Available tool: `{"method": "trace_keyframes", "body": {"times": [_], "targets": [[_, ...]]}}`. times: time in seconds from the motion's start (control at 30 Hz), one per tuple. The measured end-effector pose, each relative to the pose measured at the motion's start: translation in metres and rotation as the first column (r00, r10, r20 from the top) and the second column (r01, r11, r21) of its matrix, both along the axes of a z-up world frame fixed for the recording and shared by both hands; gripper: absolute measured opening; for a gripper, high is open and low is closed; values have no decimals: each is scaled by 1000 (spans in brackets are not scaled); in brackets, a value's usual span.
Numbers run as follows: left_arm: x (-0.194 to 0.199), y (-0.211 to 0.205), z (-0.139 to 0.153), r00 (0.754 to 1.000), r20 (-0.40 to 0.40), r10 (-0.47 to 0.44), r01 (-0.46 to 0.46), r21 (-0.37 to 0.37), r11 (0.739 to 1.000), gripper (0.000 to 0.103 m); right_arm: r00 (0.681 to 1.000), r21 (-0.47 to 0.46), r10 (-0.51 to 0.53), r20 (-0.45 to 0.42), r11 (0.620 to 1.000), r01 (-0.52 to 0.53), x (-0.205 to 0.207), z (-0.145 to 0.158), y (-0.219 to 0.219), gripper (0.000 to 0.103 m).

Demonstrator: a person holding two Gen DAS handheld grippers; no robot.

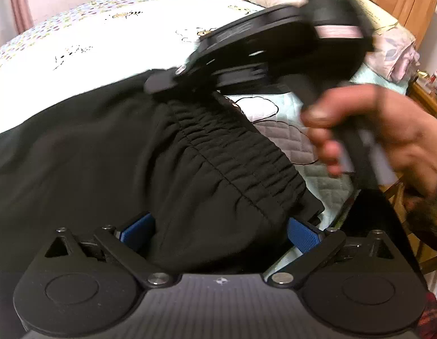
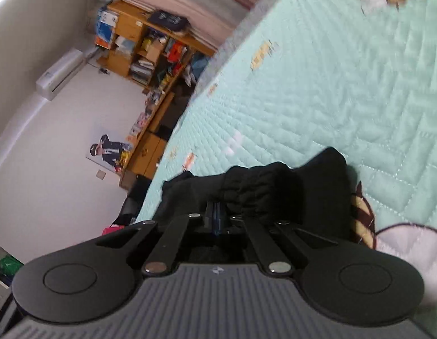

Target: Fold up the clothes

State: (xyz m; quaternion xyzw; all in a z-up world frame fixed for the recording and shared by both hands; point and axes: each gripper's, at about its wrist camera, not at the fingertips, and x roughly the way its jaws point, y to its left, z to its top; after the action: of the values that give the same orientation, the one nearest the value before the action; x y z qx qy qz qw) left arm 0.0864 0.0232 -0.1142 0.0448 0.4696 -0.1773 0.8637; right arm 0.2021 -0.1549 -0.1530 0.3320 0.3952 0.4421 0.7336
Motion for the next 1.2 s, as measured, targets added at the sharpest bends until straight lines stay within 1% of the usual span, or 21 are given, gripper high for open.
{"method": "trace_keyframes", "body": {"times": [0.07, 0.13, 0.17, 0.2, 0.27, 0.33, 0.43, 0.47, 0.5, 0.6, 0.63, 0.67, 0.7, 0.73, 0.77, 0.83, 0.97, 1.07, 1.1, 1.13, 1.2], "targets": [[0, 3, 0, 1000, 1, -2, 2, -16, 1000, 100, 999, 3, -8, 42, 1000, 7, -17, 19, -10, 9], [0, 5, 0, 1000, 6, -6, 6, -23, 1000, 100, 998, 15, 21, 57, 1000, -22, -38, 28, -18, 9], [0, 5, 0, 1000, 7, -8, 9, -26, 1000, 100, 999, 23, 46, 27, 999, -47, -49, 24, -23, 10], [-1, 6, -1, 1000, 8, -11, 11, -29, 1000, 100, 998, -16, 61, 3, 998, -61, -48, 15, -23, 9], [-1, 6, -1, 1000, 7, -11, 11, -43, 999, 100, 998, -94, 64, -26, 993, -67, -48, -8, -29, 0], [-2, 9, 2, 1000, 4, -1, 1, -51, 999, 100, 994, 12, 15, -106, 1000, -14, -51, -22, -48, 0], [-3, 21, 13, 1000, -6, 22, -22, -96, 995, 93, 999, -41, -13, -49, 999, 11, -61, -5, -56, 0], [-3, 26, 18, 1000, -9, 29, -30, -120, 992, 90, 999, -43, -21, -41, 999, 19, -64, 1, -59, 4], [-3, 31, 22, 999, -12, 36, -37, -142, 989, 88, 999, -27, -18, -33, 999, 17, -66, 3, -59, 8], [-5, 42, 24, 998, -18, 59, -61, -162, 985, 88, 1000, 28, -6, -6, 1000, 6, -71, 10, -55, 10], [-6, 45, 25, 998, -21, 66, -69, -168, 983, 88, 1000, 43, 3, -17, 999, -2, -73, 8, -55, 12], [-6, 48, 25, 997, -26, 75, -78, -169, 983, 86, 999, 19, 9, -37, 1000, -9, -74, 1, -54, 14], [-6, 48, 19, 995, -46, 91, -96, -137, 986, 84, 999, -36, 9, -49, 999, -10, -76, -4, -49, 1], [-5, 48, 13, 993, -60, 103, -109, -107, 988, 84, 999, -83, 4, -44, 997, -8, -77, -14, -47, 0], [-7, 46, 13, 994, -49, 98, -102, -84, 991, 84, 998, -54, -8, -60, 999, 5, -78, -21, -52, 0], [-9, 43, 16, 995, -37, 91, -93, -46, 995, 85, 997, -31, -33, -77, 999, 30, -89, -23, -63, 0], [-20, 53, 26, 988, -28, 151, -151, -1, 988, 89, 998, -111, -50, -27, 993, 47, -98, -8, -62, 0], [-28, 61, 34, 980, -18, 196, -195, 33, 980, 90, 996, -121, -80, -34, 990, 75, -102, 1, -64, 9], [-30, 64, 36, 978, -15, 210, -209, 44, 977, 90, 995, -131, -91, -29, 988, 86, -102, 5, -58, 19], [-33, 66, 39, 974, -11, 225, -224, 55, 973, 91, 995, -141, -96, -14, 986, 94, -104, 12, -56, 26], [-39, 75, 47, 966, 8, 259, -259, 71, 963, 93, 994, -177, -107, 29, 978, 110, -105, 24, -42, 57]]}}
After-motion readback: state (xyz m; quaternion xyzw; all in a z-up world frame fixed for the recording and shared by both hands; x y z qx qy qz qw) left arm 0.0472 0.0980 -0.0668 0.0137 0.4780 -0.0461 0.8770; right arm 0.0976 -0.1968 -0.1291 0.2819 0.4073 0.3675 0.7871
